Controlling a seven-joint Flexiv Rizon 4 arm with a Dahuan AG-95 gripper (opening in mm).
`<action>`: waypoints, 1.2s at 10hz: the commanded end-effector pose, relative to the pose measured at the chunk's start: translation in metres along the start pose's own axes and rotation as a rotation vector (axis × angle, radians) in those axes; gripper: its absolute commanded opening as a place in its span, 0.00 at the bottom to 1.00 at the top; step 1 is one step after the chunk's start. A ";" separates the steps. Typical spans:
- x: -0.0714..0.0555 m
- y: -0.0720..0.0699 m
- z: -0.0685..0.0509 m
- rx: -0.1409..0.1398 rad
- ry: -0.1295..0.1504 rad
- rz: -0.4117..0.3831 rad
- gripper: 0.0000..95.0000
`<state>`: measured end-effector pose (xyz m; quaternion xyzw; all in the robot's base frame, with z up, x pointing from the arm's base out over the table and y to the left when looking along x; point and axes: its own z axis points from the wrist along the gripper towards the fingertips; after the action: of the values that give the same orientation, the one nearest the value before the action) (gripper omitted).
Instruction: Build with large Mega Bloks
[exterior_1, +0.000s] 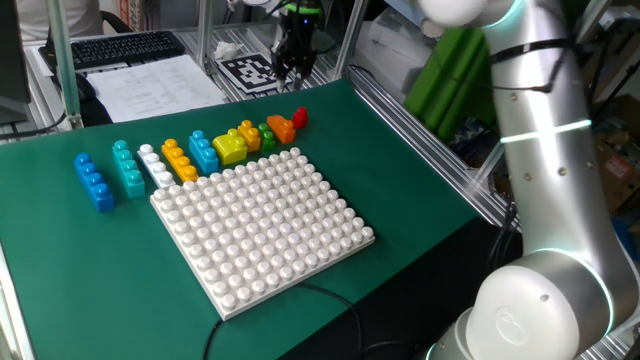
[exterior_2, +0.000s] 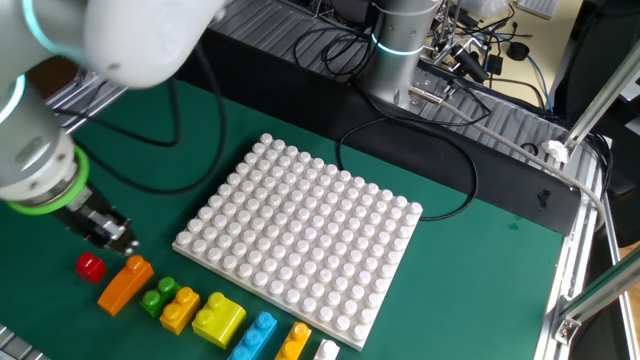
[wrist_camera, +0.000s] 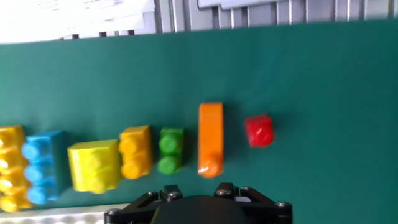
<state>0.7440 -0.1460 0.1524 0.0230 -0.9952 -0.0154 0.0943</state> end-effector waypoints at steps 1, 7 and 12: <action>-0.014 -0.026 0.004 0.015 0.007 -0.109 0.40; -0.025 -0.063 0.012 0.004 -0.027 -0.144 0.40; -0.030 -0.069 0.030 0.007 -0.053 -0.143 0.40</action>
<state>0.7645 -0.2079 0.1172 0.0944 -0.9901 -0.0357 0.0972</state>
